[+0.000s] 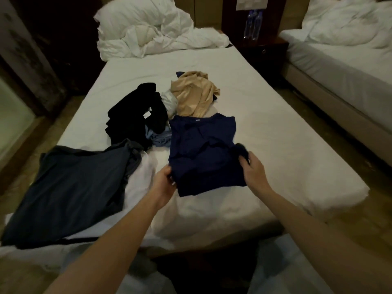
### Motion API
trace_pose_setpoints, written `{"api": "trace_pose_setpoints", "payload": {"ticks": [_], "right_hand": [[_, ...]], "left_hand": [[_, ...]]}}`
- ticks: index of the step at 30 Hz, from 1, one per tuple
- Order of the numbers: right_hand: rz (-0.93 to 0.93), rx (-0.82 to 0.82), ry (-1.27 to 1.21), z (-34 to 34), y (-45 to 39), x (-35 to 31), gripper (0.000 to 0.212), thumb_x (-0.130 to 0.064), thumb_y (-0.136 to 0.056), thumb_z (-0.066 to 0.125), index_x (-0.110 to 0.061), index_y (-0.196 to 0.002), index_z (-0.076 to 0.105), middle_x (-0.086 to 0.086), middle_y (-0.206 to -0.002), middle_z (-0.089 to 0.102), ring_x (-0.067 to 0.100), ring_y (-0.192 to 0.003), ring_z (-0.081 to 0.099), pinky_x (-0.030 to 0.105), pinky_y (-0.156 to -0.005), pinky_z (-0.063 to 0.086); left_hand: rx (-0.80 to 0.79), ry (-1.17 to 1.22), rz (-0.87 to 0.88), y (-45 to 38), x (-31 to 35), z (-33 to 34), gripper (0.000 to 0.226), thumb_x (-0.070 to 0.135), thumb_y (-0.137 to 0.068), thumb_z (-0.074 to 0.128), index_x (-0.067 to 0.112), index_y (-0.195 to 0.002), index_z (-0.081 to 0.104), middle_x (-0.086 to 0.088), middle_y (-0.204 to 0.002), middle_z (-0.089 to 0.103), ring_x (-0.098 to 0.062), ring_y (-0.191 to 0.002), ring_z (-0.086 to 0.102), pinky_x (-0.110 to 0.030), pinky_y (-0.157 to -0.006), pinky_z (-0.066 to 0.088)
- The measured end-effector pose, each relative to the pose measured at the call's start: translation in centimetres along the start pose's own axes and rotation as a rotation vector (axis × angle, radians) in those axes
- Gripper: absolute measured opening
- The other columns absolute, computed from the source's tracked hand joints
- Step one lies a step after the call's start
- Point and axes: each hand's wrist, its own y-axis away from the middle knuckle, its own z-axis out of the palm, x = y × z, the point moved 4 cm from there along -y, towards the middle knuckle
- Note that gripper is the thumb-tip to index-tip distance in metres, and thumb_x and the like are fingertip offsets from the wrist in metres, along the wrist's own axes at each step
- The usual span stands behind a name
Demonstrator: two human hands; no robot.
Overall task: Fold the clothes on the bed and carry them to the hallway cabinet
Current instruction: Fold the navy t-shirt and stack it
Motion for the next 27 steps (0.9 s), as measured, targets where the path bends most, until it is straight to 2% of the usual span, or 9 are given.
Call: {"api": "trace_pose_setpoints", "payload": {"ticks": [4, 7, 11, 14, 16, 19, 22, 25, 27], "right_hand": [[0.039, -0.020, -0.191, 1.3, -5.3, -3.2, 0.024, -0.025, -0.104, 0.044, -0.014, -0.106, 0.065, 0.004, -0.105, 0.069, 0.022, -0.100, 0.064, 0.042, -0.085, 0.050], [0.086, -0.081, -0.180, 2.8, -9.9, -4.1, 0.030, -0.032, -0.102, 0.047, -0.009, -0.105, 0.066, 0.007, -0.104, 0.070, 0.026, -0.099, 0.065, 0.050, -0.091, 0.049], [0.193, -0.083, -0.153, 4.8, -16.2, -4.5, 0.042, -0.040, -0.099, 0.051, -0.003, -0.091, 0.070, 0.008, -0.094, 0.072, 0.026, -0.090, 0.067, 0.040, -0.078, 0.050], [0.212, 0.015, -0.004, 5.9, -21.1, -3.7, 0.049, -0.044, -0.099, 0.050, -0.002, -0.080, 0.066, 0.010, -0.083, 0.067, 0.027, -0.080, 0.063, 0.034, -0.066, 0.042], [0.246, 0.041, 0.135, 6.8, -24.3, -2.2, 0.042, -0.044, -0.098, 0.049, -0.009, -0.078, 0.064, 0.007, -0.084, 0.066, 0.027, -0.082, 0.062, 0.033, -0.067, 0.043], [0.307, 0.056, 0.391, 7.8, -27.8, 0.3, 0.030, -0.042, -0.097, 0.050, -0.014, -0.090, 0.058, 0.005, -0.093, 0.062, 0.026, -0.085, 0.059, 0.035, -0.072, 0.044], [0.269, 0.034, 0.751, 8.1, -29.7, 2.3, 0.033, -0.045, -0.099, 0.044, -0.016, -0.108, 0.057, 0.010, -0.117, 0.054, 0.030, -0.107, 0.049, 0.043, -0.089, 0.040], [0.292, -0.035, 0.857, 8.1, -30.1, 3.9, 0.040, -0.052, -0.097, 0.046, -0.017, -0.115, 0.050, 0.013, -0.129, 0.041, 0.036, -0.120, 0.037, 0.049, -0.098, 0.036], [0.265, -0.095, 0.695, 8.0, -30.0, 4.1, 0.040, -0.045, -0.096, 0.055, -0.015, -0.119, 0.044, 0.013, -0.127, 0.047, 0.033, -0.115, 0.045, 0.044, -0.092, 0.043]], "left_hand": [[0.047, 0.284, -0.080, -3.1, 4.3, 0.8, 0.030, 0.023, -0.102, 0.042, 0.010, -0.109, 0.068, -0.007, -0.094, 0.074, -0.025, -0.094, 0.066, -0.037, -0.081, 0.052], [-0.019, 0.170, -0.106, -5.6, 7.1, 2.1, 0.028, 0.033, -0.100, 0.053, 0.014, -0.112, 0.069, -0.005, -0.104, 0.075, -0.024, -0.100, 0.067, -0.037, -0.083, 0.052], [0.000, 0.030, -0.062, -11.4, 9.8, 2.2, 0.029, 0.026, -0.095, 0.062, 0.014, -0.121, 0.068, -0.009, -0.123, 0.069, -0.025, -0.111, 0.064, -0.038, -0.093, 0.052], [0.139, 0.011, -0.076, -16.3, 10.6, 2.8, 0.019, 0.015, -0.103, 0.047, 0.014, -0.103, 0.066, -0.012, -0.100, 0.070, -0.025, -0.088, 0.065, -0.036, -0.072, 0.052], [0.303, 0.038, -0.096, -19.9, 10.7, 2.7, 0.020, 0.015, -0.102, 0.046, 0.010, -0.101, 0.066, -0.010, -0.091, 0.068, -0.027, -0.085, 0.063, -0.037, -0.072, 0.051], [0.491, -0.383, 0.035, -25.5, 10.6, 1.4, 0.031, 0.024, -0.100, 0.051, -0.003, -0.102, 0.067, -0.021, -0.105, 0.065, -0.030, -0.087, 0.060, -0.036, -0.078, 0.049], [0.500, -0.975, 0.194, -28.0, 10.3, 1.6, 0.036, 0.027, -0.102, 0.047, -0.003, -0.118, 0.059, -0.024, -0.125, 0.052, -0.038, -0.107, 0.055, -0.042, -0.094, 0.046], [0.398, -1.142, 0.233, -28.7, 9.4, 1.9, 0.017, 0.011, -0.097, 0.048, 0.005, -0.112, 0.051, -0.017, -0.113, 0.058, -0.034, -0.100, 0.058, -0.038, -0.081, 0.046], [0.319, -1.201, 0.210, -28.8, 9.2, 1.9, 0.012, 0.005, -0.093, 0.046, 0.005, -0.101, 0.055, -0.015, -0.102, 0.062, -0.027, -0.085, 0.058, -0.033, -0.072, 0.044]]}}
